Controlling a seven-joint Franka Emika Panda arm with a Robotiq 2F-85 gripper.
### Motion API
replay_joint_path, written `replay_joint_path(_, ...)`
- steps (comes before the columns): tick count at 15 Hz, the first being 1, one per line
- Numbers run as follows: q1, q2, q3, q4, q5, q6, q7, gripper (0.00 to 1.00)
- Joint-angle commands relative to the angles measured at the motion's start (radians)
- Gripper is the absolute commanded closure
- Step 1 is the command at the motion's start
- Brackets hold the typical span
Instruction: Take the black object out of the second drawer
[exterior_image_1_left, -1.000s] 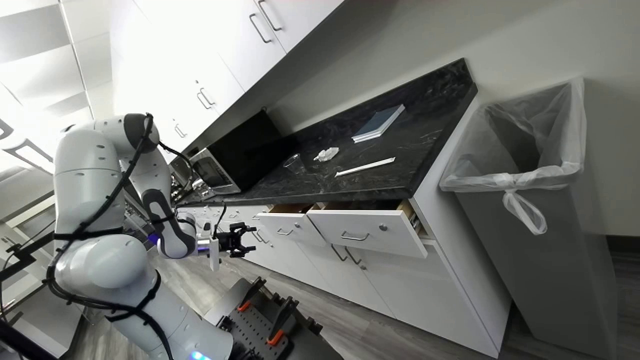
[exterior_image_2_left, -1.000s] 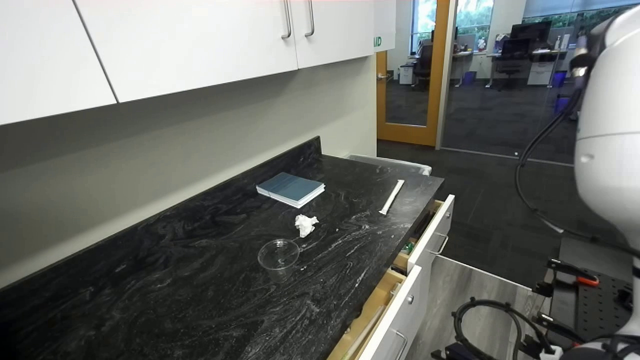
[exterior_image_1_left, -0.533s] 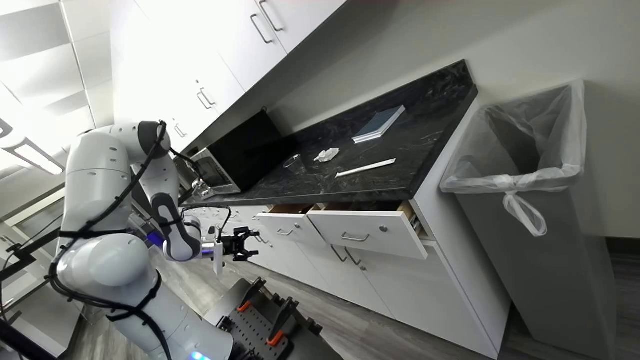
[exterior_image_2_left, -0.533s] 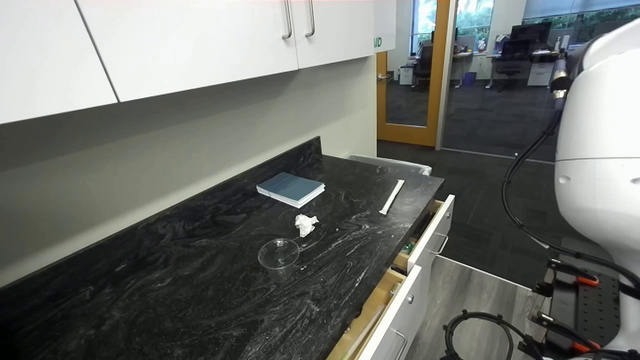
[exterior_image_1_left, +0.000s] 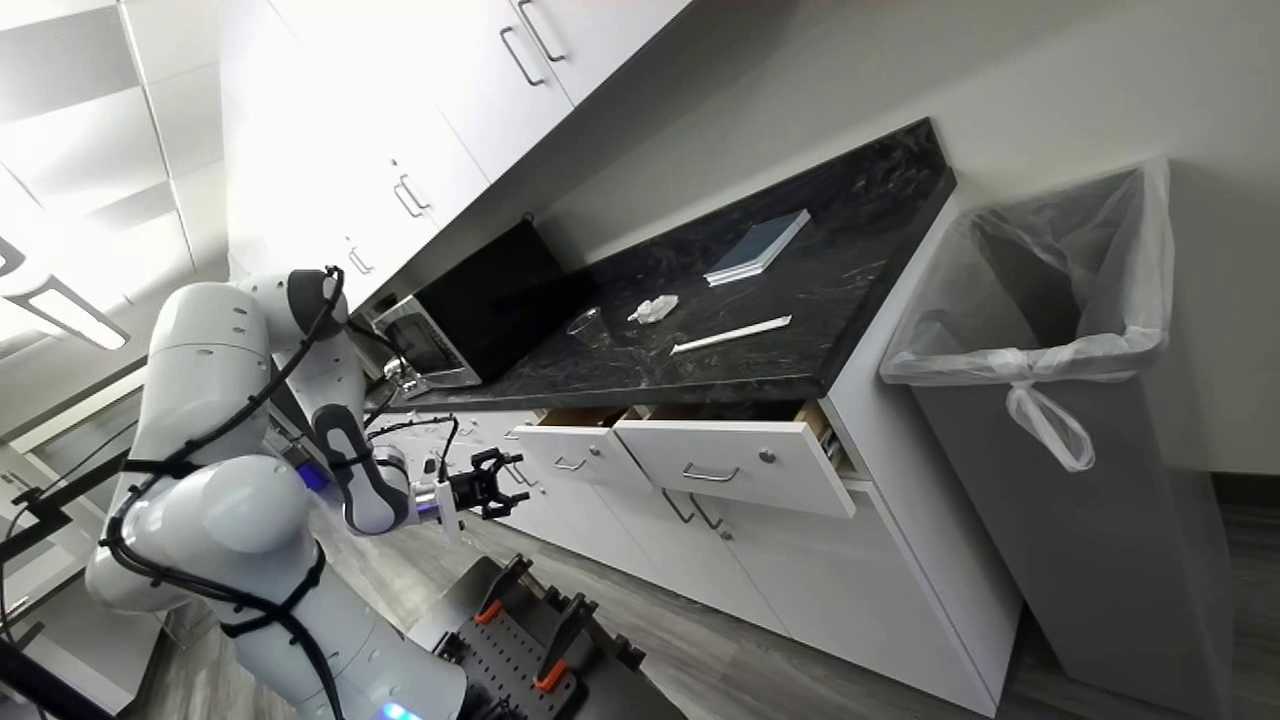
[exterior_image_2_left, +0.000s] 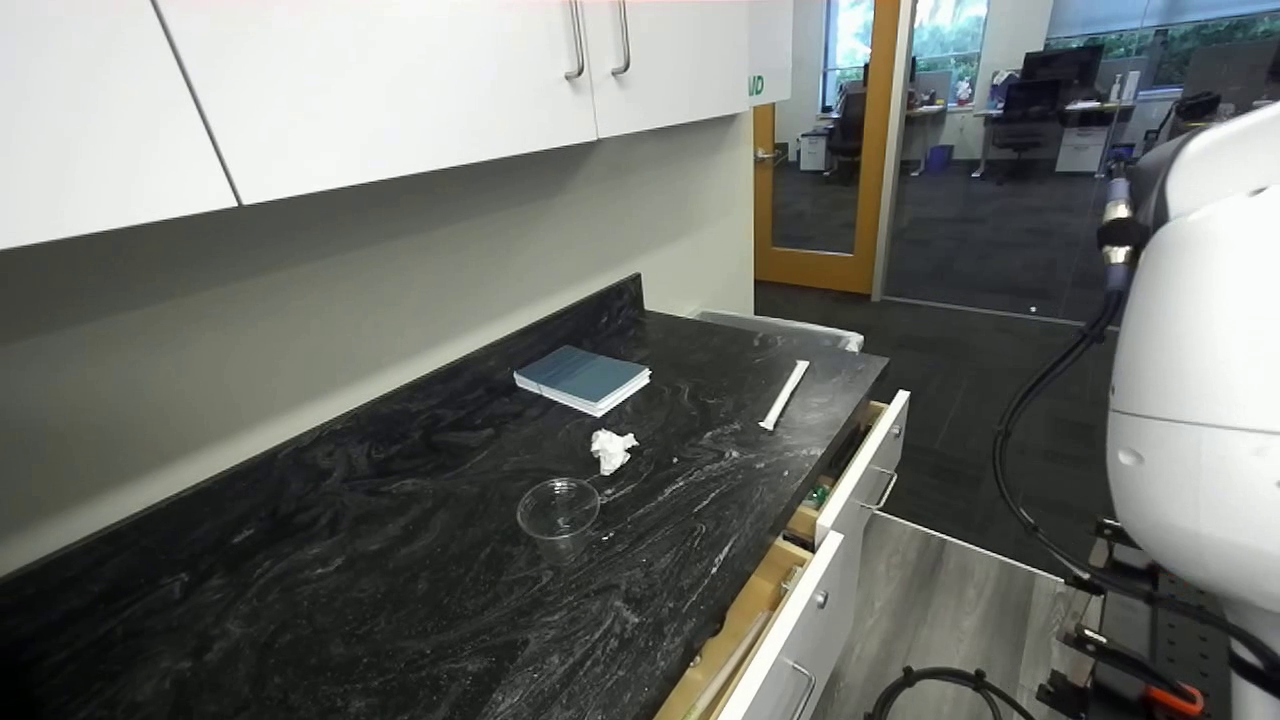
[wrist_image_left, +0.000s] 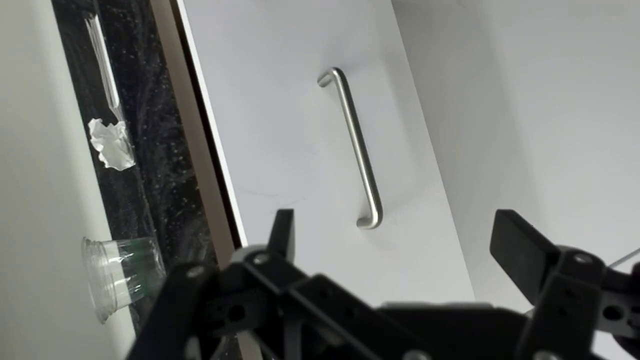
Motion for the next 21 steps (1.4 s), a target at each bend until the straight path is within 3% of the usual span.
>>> replay_joint_path(1, 0.063, 0.065, -0.065, 0.08, -0.01, -0.079, -0.025, 0.0)
replay_joint_path(11, 0.067, 0.157, -0.16, 0.154, -0.142, -0.092, -0.053, 0.0)
replay_joint_path(13, 0.069, 0.172, -0.164, 0.166, -0.166, -0.096, -0.071, 0.26)
replay_joint_path(21, 0.097, 0.192, -0.146, 0.164, -0.163, -0.176, -0.056, 0.88)
